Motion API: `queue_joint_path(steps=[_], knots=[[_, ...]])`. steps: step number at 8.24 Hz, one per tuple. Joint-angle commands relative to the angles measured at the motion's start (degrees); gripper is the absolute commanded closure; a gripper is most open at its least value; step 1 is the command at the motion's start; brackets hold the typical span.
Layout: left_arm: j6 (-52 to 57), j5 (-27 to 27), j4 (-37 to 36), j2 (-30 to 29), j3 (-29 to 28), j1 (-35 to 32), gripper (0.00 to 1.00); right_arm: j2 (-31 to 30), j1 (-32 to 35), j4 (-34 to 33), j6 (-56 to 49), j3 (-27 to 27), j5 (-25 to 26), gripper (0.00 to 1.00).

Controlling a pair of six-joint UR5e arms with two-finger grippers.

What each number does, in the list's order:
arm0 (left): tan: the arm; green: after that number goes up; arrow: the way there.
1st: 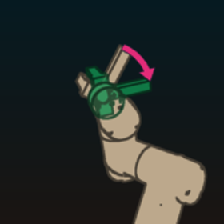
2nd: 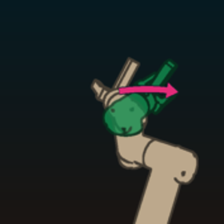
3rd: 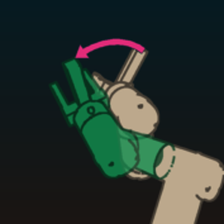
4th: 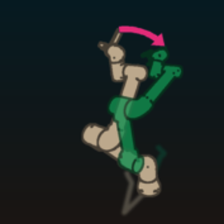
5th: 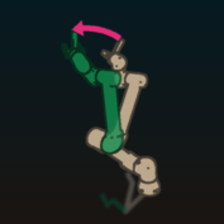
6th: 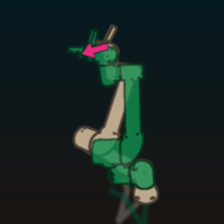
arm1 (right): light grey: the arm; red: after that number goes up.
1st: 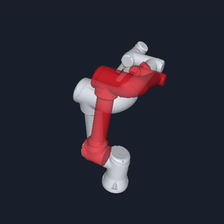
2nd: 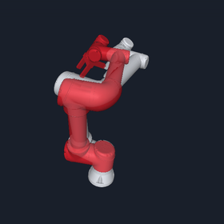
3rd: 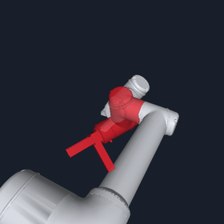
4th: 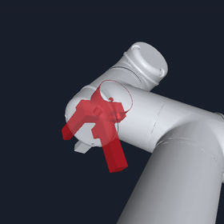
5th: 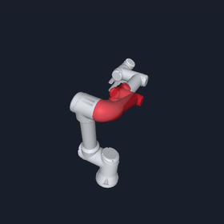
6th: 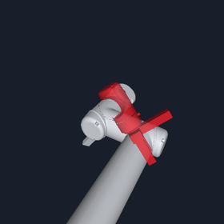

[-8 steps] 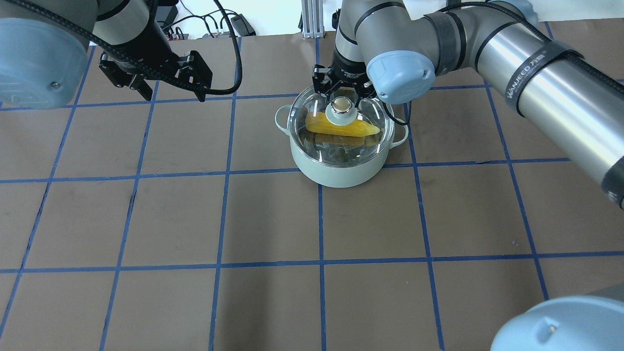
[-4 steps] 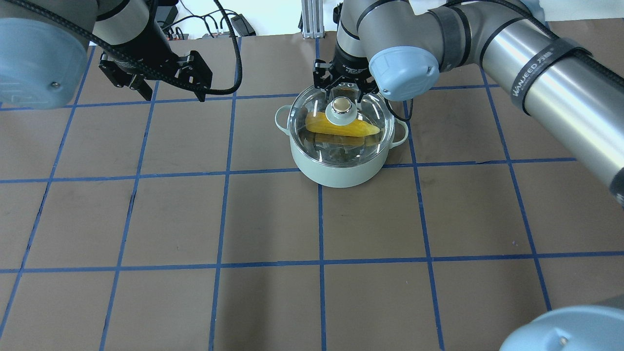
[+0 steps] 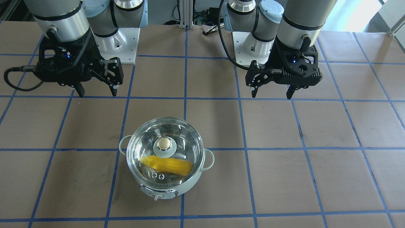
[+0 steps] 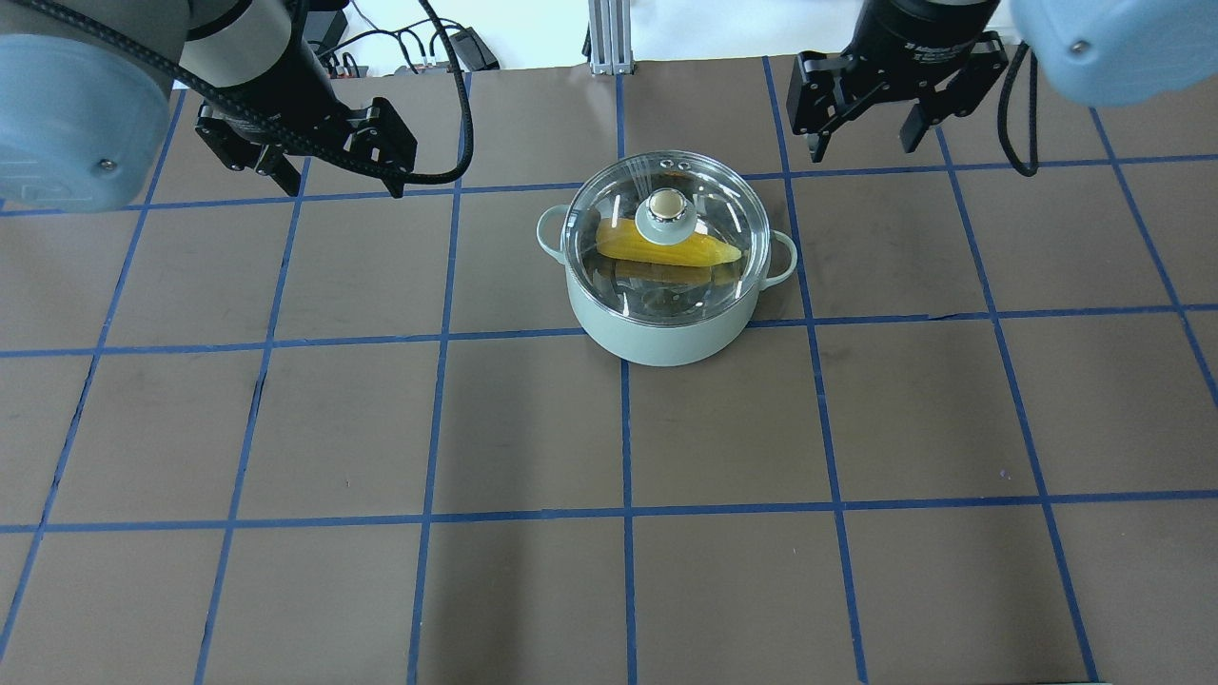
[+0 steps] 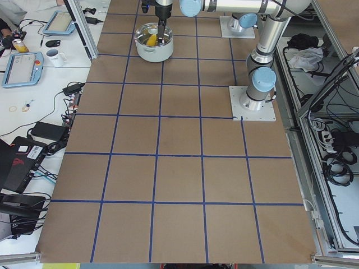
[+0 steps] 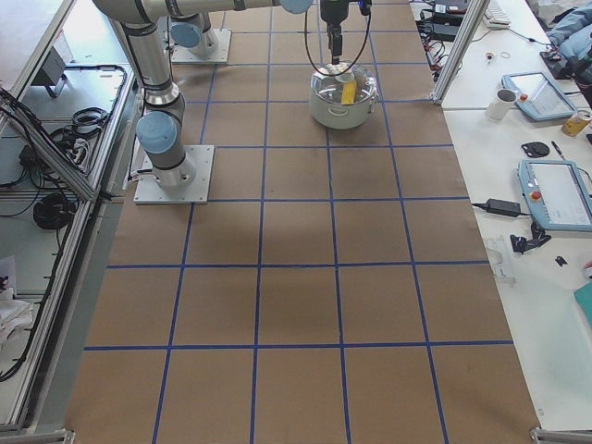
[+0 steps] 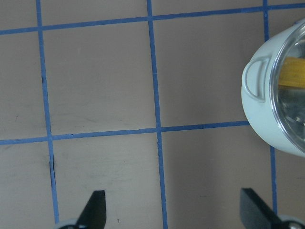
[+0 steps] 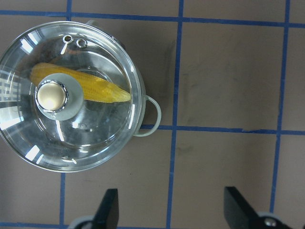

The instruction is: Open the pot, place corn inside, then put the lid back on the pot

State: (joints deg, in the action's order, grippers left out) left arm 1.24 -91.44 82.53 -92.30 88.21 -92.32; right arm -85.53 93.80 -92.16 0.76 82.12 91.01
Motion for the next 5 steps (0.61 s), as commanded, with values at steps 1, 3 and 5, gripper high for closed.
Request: queue_joint_path(steps=[1, 3, 5], knots=[[0.5, 4.0, 0.1, 0.0, -0.1, 0.1, 0.0, -1.9, -0.5, 2.1, -1.8, 0.7, 1.3, 0.13], [0.7, 4.0, 0.1, 0.0, -0.1, 0.7, 0.0, -1.8, -0.5, 1.8, -1.8, 0.8, 1.2, 0.1], [0.5, 3.9, 0.1, 0.0, -0.1, 0.7, 0.0, -1.8, -0.5, 1.7, -1.9, 0.8, 1.2, 0.1]])
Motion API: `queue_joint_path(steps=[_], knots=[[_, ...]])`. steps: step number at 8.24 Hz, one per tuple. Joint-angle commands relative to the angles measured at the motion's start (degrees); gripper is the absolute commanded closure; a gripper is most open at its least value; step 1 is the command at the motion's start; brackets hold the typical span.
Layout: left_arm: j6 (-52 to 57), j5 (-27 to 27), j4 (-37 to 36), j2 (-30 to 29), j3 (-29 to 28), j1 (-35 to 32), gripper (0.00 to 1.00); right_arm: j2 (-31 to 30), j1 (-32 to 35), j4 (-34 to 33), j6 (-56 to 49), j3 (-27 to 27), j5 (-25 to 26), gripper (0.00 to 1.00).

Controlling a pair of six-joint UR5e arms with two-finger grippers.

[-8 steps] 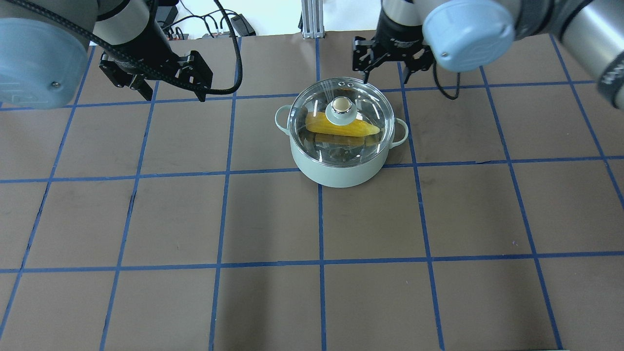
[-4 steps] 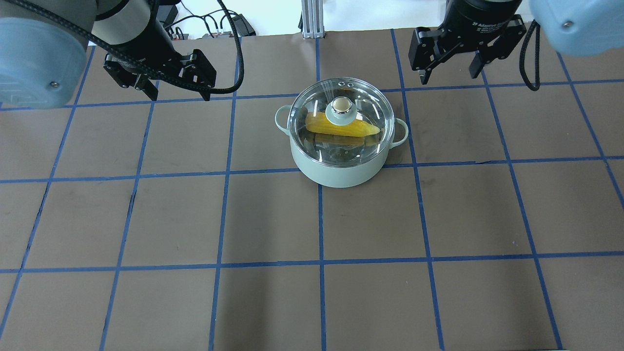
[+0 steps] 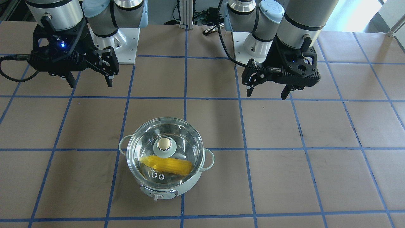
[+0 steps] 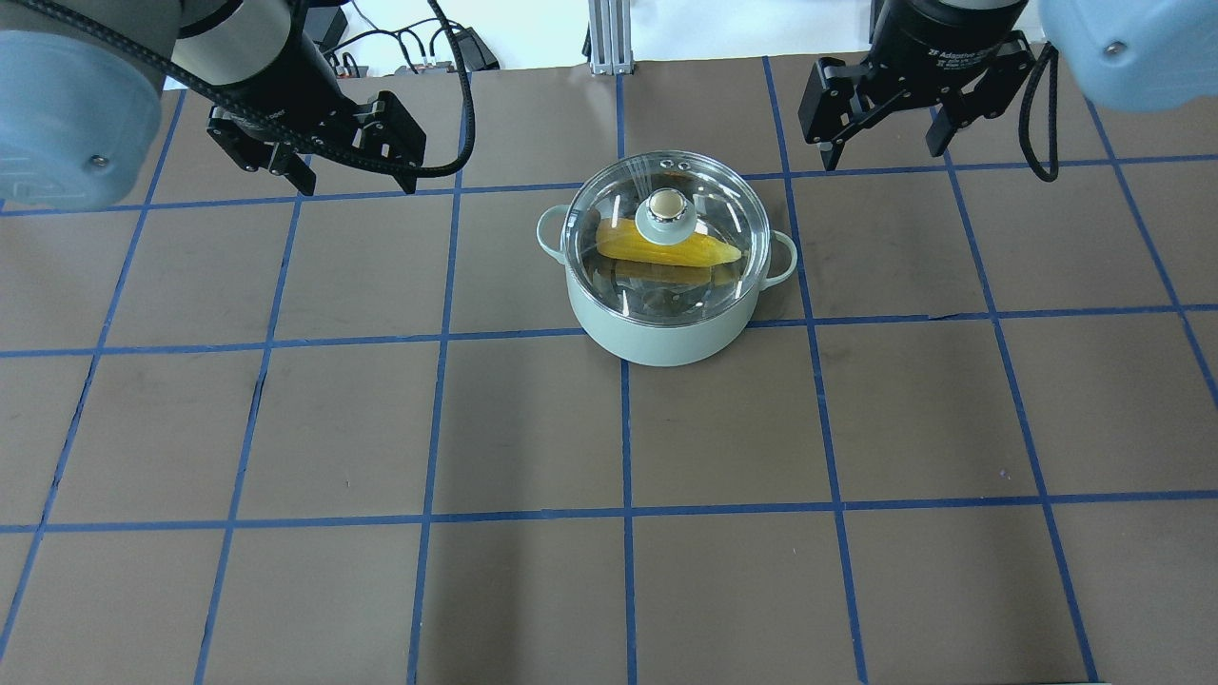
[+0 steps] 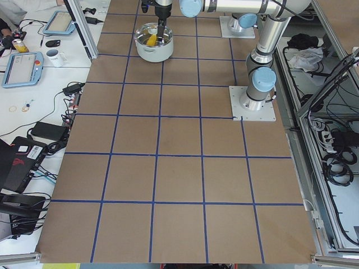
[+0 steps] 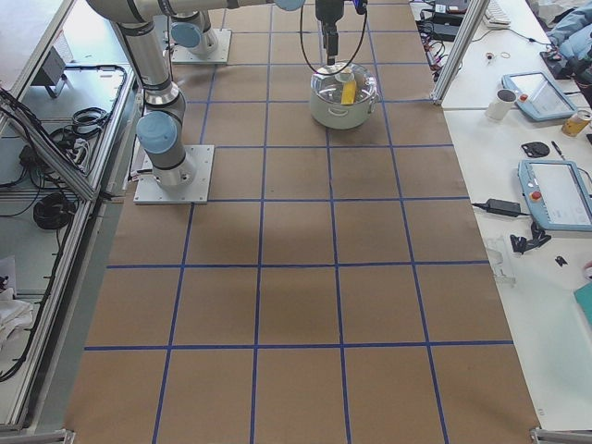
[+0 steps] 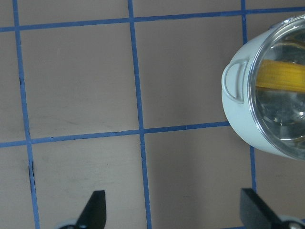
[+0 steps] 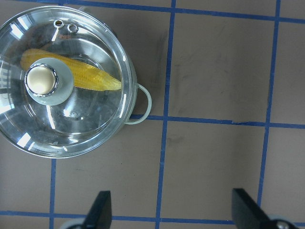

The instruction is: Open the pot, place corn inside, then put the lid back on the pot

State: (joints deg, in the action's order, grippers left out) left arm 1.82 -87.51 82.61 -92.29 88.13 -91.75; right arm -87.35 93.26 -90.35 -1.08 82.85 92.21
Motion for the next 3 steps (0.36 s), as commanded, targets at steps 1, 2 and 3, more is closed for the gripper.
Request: queue_joint_path(steps=[1, 2, 3], knots=[[-0.1, 0.0, 0.0, 0.1, -0.1, 0.1, 0.0, 0.0, 0.0, -0.1, -0.1, 0.1, 0.0, 0.1], [-0.3, 0.1, -0.1, 0.0, 0.0, 0.1, 0.0, 0.0, 0.0, -0.1, -0.1, 0.1, 0.0, 0.09], [-0.6, 0.1, 0.0, 0.0, 0.0, 0.1, 0.0, 0.0, 0.0, 0.0, -0.1, 0.1, 0.0, 0.07]])
